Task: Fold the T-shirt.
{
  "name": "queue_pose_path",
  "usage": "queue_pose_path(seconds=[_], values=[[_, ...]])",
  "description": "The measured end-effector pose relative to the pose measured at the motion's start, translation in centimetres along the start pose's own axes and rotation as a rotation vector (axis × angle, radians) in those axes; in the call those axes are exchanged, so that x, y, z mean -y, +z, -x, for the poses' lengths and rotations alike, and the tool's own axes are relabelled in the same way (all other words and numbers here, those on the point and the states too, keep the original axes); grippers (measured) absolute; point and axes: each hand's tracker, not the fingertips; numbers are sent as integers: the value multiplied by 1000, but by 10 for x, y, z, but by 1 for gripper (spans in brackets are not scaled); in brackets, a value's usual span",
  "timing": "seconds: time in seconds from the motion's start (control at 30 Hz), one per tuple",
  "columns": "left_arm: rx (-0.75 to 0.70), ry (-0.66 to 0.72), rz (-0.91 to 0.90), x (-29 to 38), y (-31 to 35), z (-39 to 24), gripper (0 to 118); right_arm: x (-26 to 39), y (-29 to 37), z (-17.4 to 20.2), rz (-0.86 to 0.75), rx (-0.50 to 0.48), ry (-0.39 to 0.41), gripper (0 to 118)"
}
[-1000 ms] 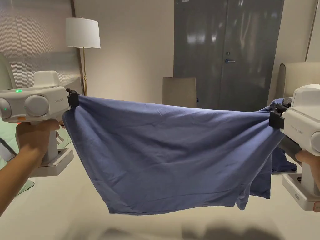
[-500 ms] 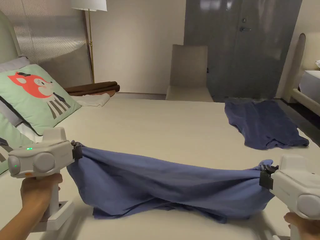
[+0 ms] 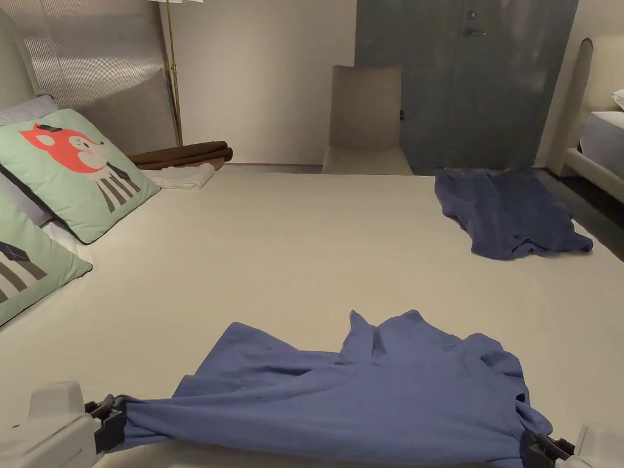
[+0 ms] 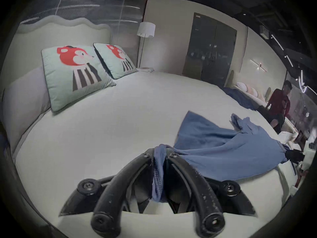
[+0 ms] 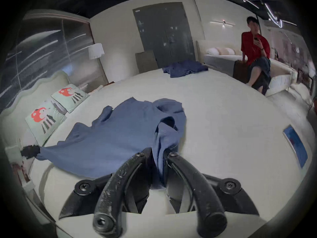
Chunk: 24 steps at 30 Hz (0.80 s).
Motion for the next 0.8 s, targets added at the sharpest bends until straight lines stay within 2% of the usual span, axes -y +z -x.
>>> queue_pose_path(seconds=[0.13, 0.23, 0.43, 0.5, 0.57, 0.63, 0.67, 0.7, 0.73, 0.8], values=[[-15, -18, 66, 32, 27, 6, 7, 26, 34, -8, 26, 4, -34, 9], [-30, -56, 146, 54, 38, 9, 7, 49, 51, -11, 81, 20, -31, 9], [-45, -32, 224, 84, 43, 23, 7, 93, 59, -14, 191, 65, -7, 9], [-46, -16, 295, 87, 35, 25, 7, 95, 62, -12, 151, 62, -15, 9], [-49, -9, 256, 87, 38, 21, 9, 86, 62, -7, 169, 69, -4, 12], [-52, -4, 249, 80, 38, 19, 34, 76, 67, -4, 163, 60, 0, 26], [-59, 3, 244, 75, 40, 17, 39, 68, 71, -1, 142, 57, 10, 26], [-75, 11, 226, 70, 41, 17, 39, 60, 74, 4, 114, 60, 29, 31], [-72, 10, 198, 63, 44, 14, 61, 50, 77, 6, 82, 53, 62, 48], [-71, 17, 107, 47, 51, 4, 104, 27, 82, 17, 20, 39, 77, 91]])
